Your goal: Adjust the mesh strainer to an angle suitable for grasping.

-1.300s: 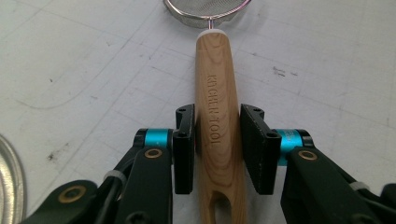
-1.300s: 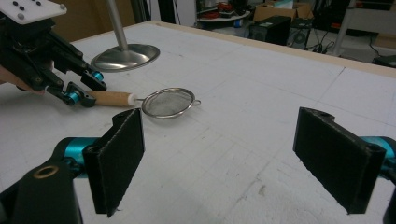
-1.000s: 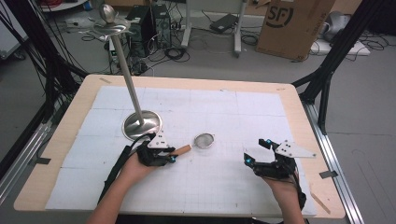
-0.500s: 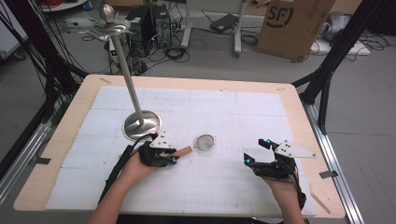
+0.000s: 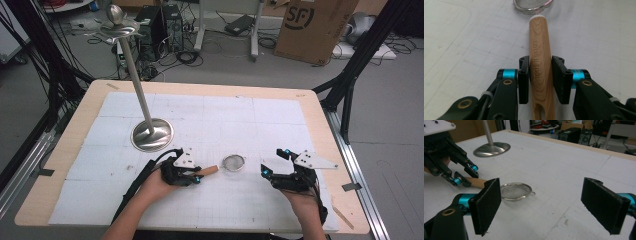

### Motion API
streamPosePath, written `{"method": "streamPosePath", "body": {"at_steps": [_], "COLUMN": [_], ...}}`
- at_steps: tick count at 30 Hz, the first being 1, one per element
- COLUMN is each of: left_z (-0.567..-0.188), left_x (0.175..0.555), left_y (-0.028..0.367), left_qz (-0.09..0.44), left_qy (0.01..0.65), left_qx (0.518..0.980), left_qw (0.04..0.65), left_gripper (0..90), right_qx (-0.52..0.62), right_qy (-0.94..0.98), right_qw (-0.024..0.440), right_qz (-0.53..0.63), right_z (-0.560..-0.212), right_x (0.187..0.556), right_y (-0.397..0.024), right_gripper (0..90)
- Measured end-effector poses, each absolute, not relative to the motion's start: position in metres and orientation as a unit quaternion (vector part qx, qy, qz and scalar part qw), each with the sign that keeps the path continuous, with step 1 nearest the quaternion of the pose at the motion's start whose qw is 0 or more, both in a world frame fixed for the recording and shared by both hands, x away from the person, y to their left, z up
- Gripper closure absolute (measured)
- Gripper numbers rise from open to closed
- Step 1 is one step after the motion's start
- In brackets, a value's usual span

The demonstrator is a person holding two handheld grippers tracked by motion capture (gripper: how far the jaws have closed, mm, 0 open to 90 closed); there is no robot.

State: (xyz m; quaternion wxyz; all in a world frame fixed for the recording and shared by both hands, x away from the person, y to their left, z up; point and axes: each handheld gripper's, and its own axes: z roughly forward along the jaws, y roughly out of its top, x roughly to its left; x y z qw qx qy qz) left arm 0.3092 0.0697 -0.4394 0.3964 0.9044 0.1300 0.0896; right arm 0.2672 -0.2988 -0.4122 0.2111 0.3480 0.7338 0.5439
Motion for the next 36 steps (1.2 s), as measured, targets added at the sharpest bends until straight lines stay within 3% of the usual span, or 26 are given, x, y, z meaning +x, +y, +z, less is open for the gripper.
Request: {"method": "streamPosePath", "body": {"at_steps": [17,25,36], "left_z": [-0.442,-0.441,-0.439], "left_x": [0.292,0.291,0.301], "left_y": [0.011,0.018,0.041], "left_qz": [0.073,0.082,0.110], "left_qy": [0.075,0.087,0.126], "left_qx": [0.909,0.911,0.907], "left_qw": [0.403,0.396,0.386], "left_gripper": [67.8,53.3,51.9], "right_qx": [0.344,0.346,0.347], "right_qy": [0.734,0.733,0.734], "right_qw": [0.211,0.210,0.209], "right_qz": [0.546,0.547,0.545], "right_z": [-0.412,-0.412,-0.412], "right_x": [0.267,0.266,0.266], "right_y": [-0.298,-0.300,-0.299], "right_gripper": [15.5,15.5,15.5]}}
